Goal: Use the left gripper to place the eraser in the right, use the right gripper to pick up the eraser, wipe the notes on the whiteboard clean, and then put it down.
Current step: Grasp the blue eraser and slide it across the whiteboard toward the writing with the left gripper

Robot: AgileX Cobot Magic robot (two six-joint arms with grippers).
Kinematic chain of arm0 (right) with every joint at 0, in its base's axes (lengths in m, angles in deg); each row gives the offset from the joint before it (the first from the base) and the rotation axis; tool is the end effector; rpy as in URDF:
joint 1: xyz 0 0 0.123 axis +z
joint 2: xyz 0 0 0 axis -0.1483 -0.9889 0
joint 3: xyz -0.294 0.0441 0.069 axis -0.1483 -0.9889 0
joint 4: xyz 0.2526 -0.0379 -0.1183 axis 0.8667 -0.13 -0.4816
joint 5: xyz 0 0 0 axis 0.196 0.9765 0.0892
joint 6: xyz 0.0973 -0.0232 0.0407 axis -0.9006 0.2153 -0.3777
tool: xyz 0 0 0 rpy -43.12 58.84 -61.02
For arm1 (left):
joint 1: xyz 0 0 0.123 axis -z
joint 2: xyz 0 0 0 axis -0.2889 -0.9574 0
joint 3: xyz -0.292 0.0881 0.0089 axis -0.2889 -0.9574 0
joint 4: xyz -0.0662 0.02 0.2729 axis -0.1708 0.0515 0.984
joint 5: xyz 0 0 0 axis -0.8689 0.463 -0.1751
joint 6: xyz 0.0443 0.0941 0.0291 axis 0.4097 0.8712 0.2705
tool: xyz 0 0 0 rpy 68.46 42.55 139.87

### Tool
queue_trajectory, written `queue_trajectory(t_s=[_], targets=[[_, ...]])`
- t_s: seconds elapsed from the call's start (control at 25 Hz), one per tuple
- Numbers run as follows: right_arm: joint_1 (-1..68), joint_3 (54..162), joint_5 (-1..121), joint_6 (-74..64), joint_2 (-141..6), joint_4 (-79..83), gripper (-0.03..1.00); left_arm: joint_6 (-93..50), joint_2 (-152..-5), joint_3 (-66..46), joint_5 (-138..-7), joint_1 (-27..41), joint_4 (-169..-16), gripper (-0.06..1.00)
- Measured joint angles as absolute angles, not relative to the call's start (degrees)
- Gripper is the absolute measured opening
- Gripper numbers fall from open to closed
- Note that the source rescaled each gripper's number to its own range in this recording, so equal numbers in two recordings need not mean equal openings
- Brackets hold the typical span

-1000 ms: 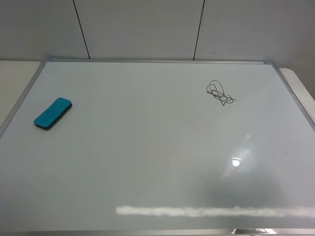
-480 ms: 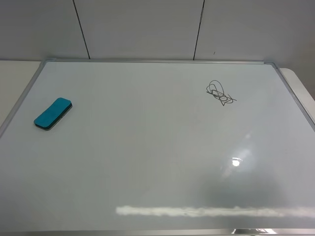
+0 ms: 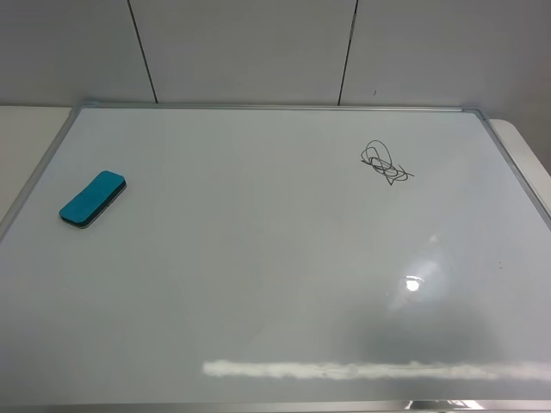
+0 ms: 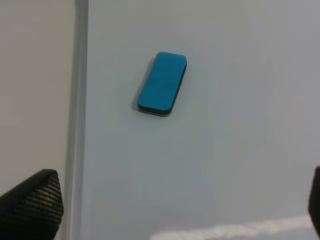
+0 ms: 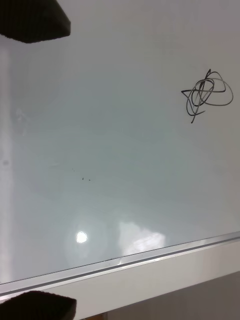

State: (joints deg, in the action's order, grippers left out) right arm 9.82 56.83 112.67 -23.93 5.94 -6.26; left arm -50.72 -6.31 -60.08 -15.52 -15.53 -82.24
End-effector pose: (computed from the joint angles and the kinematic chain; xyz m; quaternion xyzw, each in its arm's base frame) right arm 0.0150 -0.0003 0.2839 -0.0397 0.8539 -0.0161 0.5186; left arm 0.0164 -0.0058 0.2896 0.0486 0.8493 -0.0112 0.5256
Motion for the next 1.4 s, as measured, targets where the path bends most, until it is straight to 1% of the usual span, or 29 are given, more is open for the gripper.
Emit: queue_trajectory(t_s=[0.16, 0.36, 0.52, 0.6, 0.64, 0.72, 0.8, 0.84, 0.88, 0.96, 1.0, 1.12, 1.4], targets=[[9.8, 56.8, 112.7, -23.9, 5.9, -6.3, 1.0, -49.3, -15.7, -56.2, -16.5, -15.5, -83.7, 1.0], [9.8, 56.8, 112.7, -23.9, 5.9, -6.3, 1.0, -44.7, -37.5, -45.3, -15.9, -15.5, -84.7, 1.0], [9.8, 56.8, 112.7, -23.9, 5.9, -6.3, 1.0, -38.7, -56.1, -37.3, -14.5, -15.5, -84.7, 0.94], [9.8, 56.8, 112.7, -23.9, 5.9, -6.3, 1.0, -36.0, -64.2, -34.2, -14.3, -15.5, -84.7, 0.87], [9.8, 56.8, 112.7, -23.9, 5.9, -6.3, 1.0, -35.1, -68.3, -32.9, -14.4, -15.5, -84.7, 0.8], [9.8, 56.8, 112.7, -23.9, 5.9, -6.3, 1.0, -33.7, -74.6, -31.2, -15.0, -15.5, -84.9, 0.61], [9.8, 56.8, 112.7, -23.9, 5.9, -6.3, 1.0, -32.4, -79.5, -30.5, -17.4, -15.5, -85.0, 0.34], [9.8, 56.8, 112.7, -23.9, 5.9, -6.3, 1.0, -31.3, -81.7, -30.4, -19.9, -15.5, -85.0, 0.18], [9.8, 56.8, 112.7, -23.9, 5.9, -6.3, 1.0, -30.4, -83.7, -30.3, -22.0, -15.5, -85.0, 0.11], [9.8, 56.8, 112.7, -23.9, 5.9, -6.3, 1.0, -29.1, -87.5, -30.3, -27.5, -15.5, -85.0, 0.03], [9.8, 56.8, 112.7, -23.9, 5.9, -6.3, 1.0, -28.8, -89.1, -30.3, -29.5, -15.5, -85.0, 0.02], [9.8, 56.8, 112.7, -23.9, 5.9, -6.3, 1.0, -28.5, -94.5, -30.1, -34.2, -15.5, -85.0, 0.0], [9.8, 56.8, 112.7, -23.9, 5.9, -6.3, 1.0, -28.5, -107.0, -30.1, -40.3, -15.5, -85.1, 0.0]])
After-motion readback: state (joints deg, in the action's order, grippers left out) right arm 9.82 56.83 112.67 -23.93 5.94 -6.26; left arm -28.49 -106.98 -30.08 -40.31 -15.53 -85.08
